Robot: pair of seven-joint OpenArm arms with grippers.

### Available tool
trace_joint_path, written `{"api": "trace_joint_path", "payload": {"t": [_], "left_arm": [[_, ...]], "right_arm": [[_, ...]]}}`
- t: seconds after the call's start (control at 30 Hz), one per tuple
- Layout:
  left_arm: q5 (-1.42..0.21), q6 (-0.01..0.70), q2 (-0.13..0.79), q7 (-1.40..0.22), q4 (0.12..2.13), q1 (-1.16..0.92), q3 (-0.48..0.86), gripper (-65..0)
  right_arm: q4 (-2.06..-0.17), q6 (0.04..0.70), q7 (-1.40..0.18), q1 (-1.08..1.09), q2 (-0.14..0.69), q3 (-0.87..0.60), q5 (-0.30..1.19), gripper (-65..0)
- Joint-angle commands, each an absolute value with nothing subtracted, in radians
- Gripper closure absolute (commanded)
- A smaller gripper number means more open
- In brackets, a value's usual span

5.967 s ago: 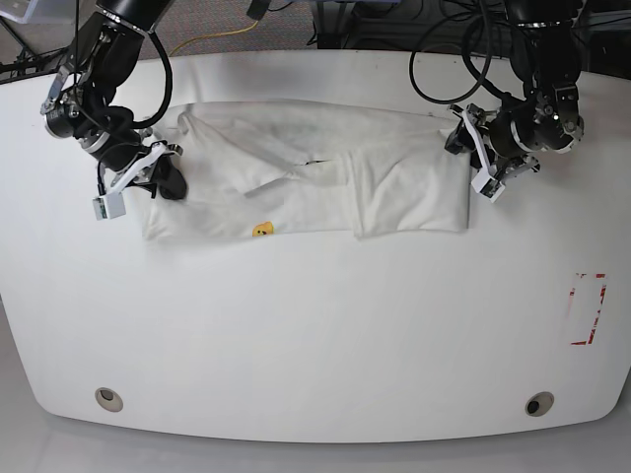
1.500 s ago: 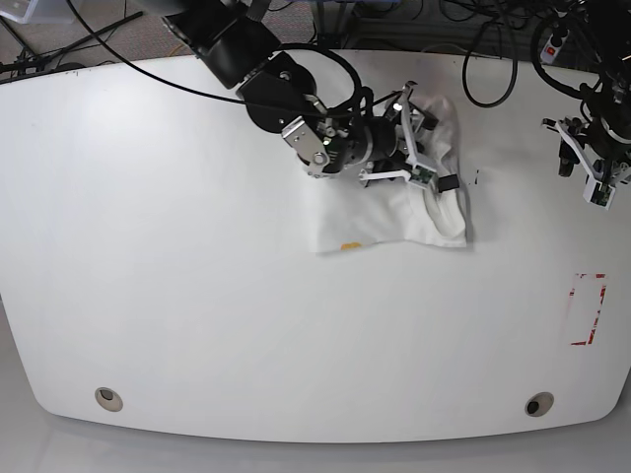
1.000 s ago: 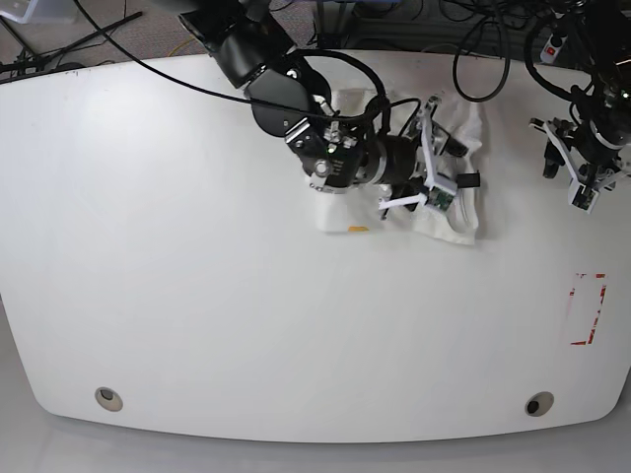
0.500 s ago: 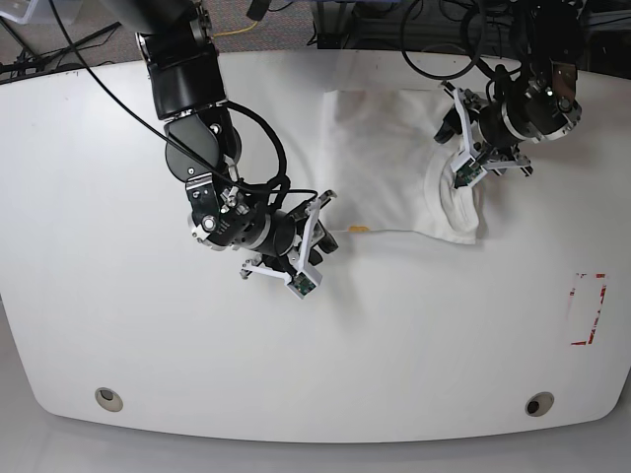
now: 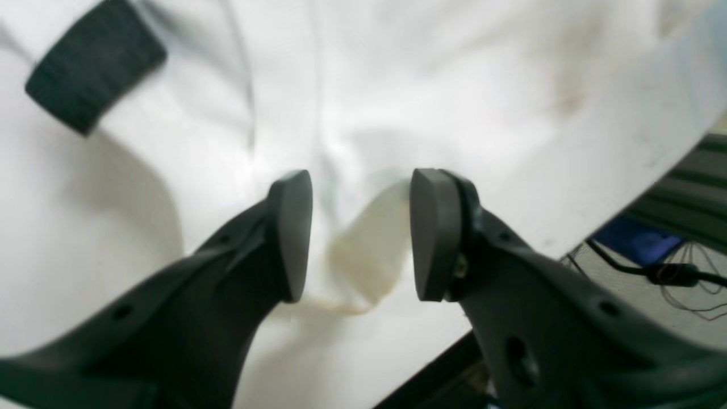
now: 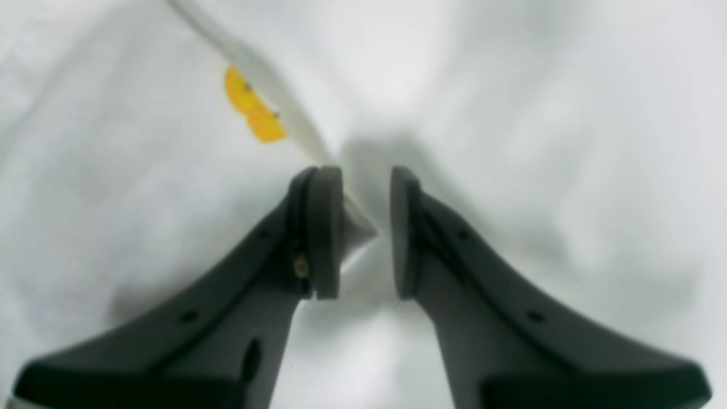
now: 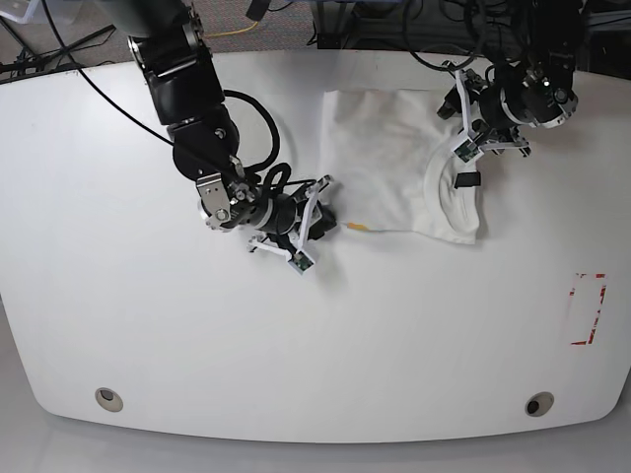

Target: Fold the T-shirt properly

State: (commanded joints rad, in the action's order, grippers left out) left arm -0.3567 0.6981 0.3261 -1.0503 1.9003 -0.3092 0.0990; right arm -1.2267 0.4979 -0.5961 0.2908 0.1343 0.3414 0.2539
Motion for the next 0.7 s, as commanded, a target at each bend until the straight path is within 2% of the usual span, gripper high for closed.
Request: {"api": "trace_joint_path", "payload": {"t": [0.17, 0.3, 0.5, 0.7], "left_arm": [[-0.357, 0.698, 0.366, -1.050, 1.753, -0.199, 0.065, -25.6], [-0.357, 0.698, 0.394, -1.050, 1.667, -0.104, 0.021, -25.6], [-0.355, 0.698, 0.400, -1.050, 1.641, 0.019, 0.005, -25.6], [-0.355, 0.698, 0.456, -1.050, 1.641, 0.113, -0.061, -25.6]], "right_arm": [[-1.254, 0.506, -0.595, 0.246, 0.136, 0.341, 0.156, -12.7], [-1.316, 0.506, -0.595, 0.193, 0.171, 0.348, 0.139, -12.8], [-1.403, 0.506, -0.595, 0.094, 0.176, 0.349, 0.134, -12.8], [-1.492, 0.506, -0.596, 0.007, 0.173, 0.363, 0.134, -12.7]]}}
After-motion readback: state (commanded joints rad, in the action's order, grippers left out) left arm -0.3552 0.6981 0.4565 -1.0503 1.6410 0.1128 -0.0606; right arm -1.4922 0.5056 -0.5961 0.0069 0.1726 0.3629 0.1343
